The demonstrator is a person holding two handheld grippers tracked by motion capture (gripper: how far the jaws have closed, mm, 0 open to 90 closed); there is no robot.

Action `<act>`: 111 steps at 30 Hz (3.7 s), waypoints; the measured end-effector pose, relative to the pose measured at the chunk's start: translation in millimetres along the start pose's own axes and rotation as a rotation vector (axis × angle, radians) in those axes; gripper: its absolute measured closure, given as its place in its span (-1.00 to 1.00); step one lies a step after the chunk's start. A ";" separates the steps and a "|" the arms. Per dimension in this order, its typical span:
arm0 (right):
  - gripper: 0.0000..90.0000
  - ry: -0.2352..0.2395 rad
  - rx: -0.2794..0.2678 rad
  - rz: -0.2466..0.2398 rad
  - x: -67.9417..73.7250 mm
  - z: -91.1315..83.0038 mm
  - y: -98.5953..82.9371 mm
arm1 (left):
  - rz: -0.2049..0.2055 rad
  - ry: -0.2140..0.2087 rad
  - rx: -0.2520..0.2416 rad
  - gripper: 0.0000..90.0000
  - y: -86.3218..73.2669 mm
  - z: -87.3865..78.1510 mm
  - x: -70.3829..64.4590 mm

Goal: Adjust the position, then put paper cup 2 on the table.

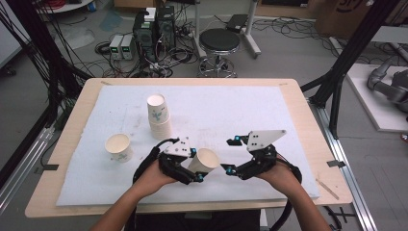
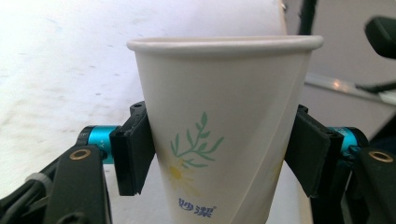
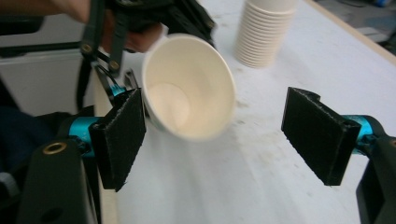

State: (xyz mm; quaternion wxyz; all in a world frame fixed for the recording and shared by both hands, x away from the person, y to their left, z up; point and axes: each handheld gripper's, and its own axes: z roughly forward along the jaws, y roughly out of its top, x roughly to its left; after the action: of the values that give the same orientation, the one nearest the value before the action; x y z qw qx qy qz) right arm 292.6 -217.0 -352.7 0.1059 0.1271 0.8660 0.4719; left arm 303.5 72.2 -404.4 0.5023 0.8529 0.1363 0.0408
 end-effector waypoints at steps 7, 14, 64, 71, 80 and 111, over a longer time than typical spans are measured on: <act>-0.50 -0.072 -0.031 0.084 -8.3 -8.6 -27.9 | -0.058 0.084 -0.141 -0.31 -15.3 -9.6 6.1; -0.49 -0.115 -0.044 0.122 -12.1 -12.8 -42.1 | -0.072 0.132 -0.240 -0.32 -25.0 -19.3 7.6; -0.50 -0.294 -0.156 0.219 -17.1 -40.1 -79.6 | -0.060 0.310 -0.452 -0.33 -32.6 -28.8 13.9; -0.50 -0.292 -0.154 0.214 -18.8 -38.1 -80.1 | -0.082 0.290 -0.425 -0.33 -20.2 0.4 24.6; -0.50 -0.278 -0.157 0.214 -18.2 -38.9 -80.3 | -0.125 0.280 -0.295 -0.32 -15.7 31.7 33.2; -0.50 -0.256 -0.145 0.213 -17.0 -38.1 -79.0 | -0.105 0.324 -0.001 -0.32 -14.0 46.8 25.6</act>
State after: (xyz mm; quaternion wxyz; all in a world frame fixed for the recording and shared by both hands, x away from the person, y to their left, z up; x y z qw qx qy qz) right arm 287.6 -293.8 -398.1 0.1733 0.2690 0.7909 0.5215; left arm 335.1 46.0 -441.4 0.4755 0.8266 0.2601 0.1514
